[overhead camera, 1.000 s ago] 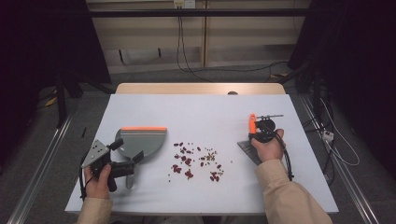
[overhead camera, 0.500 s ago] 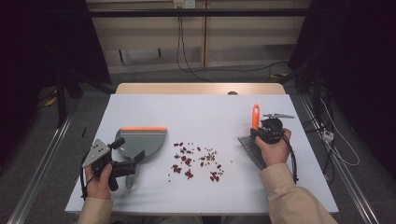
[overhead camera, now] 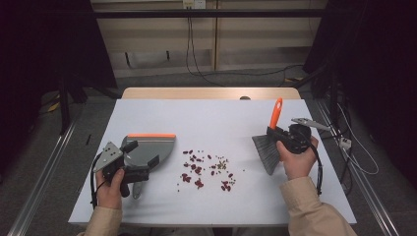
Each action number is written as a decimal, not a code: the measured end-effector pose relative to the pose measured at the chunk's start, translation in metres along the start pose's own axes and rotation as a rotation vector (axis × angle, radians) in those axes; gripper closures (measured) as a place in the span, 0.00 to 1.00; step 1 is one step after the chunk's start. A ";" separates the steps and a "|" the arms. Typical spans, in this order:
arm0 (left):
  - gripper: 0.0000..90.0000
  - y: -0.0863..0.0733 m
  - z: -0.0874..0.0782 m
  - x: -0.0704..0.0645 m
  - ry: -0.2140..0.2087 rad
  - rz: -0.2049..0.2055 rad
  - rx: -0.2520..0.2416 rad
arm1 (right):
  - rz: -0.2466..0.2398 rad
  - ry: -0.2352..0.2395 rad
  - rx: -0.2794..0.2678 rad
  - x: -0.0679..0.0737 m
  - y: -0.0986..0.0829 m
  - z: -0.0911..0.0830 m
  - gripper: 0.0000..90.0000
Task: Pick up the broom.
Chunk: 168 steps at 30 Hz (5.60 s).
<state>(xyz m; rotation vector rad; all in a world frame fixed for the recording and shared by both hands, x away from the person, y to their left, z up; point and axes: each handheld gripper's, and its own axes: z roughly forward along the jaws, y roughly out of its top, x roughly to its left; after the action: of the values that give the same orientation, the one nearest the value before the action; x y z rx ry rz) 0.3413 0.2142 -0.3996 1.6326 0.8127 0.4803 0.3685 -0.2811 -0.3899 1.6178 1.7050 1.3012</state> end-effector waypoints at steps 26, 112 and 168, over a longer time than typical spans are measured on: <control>0.03 0.029 0.038 -0.029 -0.108 0.034 0.013 | 0.017 0.149 -0.115 0.035 0.017 -0.008 0.79; 0.94 0.044 0.101 -0.065 -0.293 -0.063 0.135 | -0.079 0.414 -0.052 0.146 0.009 0.038 0.78; 0.94 0.055 0.105 -0.074 -0.428 -0.089 0.126 | -0.245 0.673 -0.014 0.083 -0.026 0.036 0.49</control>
<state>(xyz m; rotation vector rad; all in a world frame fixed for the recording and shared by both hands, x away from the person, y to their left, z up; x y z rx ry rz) 0.3787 0.0848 -0.3613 1.7247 0.5975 0.0098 0.3680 -0.1885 -0.4055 0.9591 2.1694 1.8448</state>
